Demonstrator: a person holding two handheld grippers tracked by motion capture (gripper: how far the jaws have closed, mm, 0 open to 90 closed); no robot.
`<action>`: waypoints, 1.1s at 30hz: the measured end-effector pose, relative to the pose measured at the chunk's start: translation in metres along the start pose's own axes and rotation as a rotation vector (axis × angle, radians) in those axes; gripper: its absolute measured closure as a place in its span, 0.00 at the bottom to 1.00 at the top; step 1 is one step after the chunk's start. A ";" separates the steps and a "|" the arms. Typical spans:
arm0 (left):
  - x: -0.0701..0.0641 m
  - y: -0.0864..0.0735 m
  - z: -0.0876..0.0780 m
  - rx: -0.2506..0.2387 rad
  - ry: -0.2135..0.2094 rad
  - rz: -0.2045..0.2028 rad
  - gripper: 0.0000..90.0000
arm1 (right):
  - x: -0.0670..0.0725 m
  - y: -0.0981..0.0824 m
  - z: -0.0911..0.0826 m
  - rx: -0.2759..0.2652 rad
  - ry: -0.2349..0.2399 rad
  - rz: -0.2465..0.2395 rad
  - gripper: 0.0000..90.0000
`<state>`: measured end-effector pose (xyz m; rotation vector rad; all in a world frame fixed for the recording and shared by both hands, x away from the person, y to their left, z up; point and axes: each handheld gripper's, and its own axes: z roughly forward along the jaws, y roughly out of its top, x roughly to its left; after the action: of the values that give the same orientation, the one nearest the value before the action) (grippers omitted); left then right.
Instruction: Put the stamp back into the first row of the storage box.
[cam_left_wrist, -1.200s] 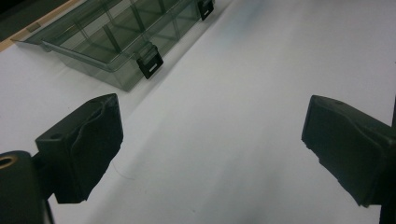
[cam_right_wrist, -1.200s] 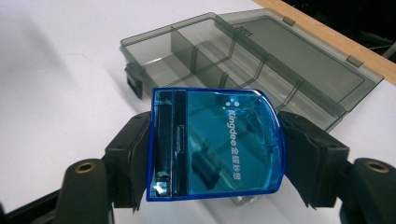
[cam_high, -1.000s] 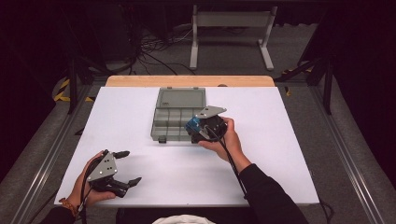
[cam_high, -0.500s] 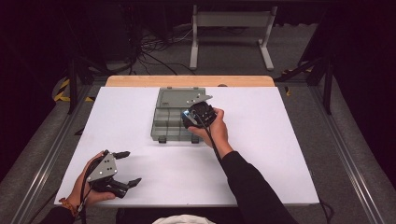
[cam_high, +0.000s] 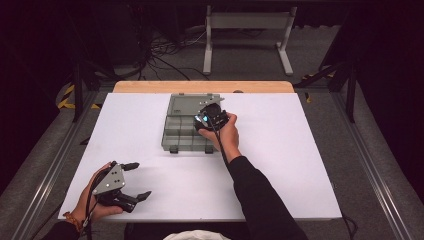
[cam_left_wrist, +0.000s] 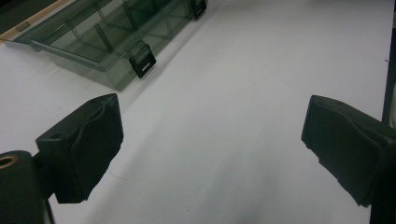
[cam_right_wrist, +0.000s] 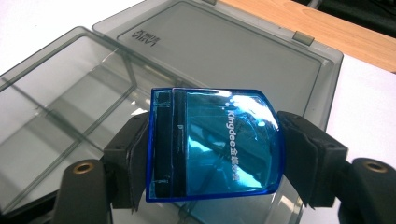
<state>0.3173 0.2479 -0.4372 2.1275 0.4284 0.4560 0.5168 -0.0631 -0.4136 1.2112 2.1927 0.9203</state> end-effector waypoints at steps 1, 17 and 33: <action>0.000 0.000 0.000 -0.001 0.000 -0.003 0.07 | 0.000 0.000 0.001 0.002 -0.005 0.004 0.35; -0.001 0.000 0.001 0.002 -0.008 0.002 0.07 | 0.000 0.000 0.008 0.017 -0.036 0.012 0.33; -0.001 0.001 0.002 0.015 0.016 0.000 0.11 | 0.001 -0.001 -0.010 -0.035 -0.010 -0.050 0.35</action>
<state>0.3173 0.2454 -0.4381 2.1398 0.4422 0.4720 0.5094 -0.0659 -0.4077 1.1375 2.1801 0.9268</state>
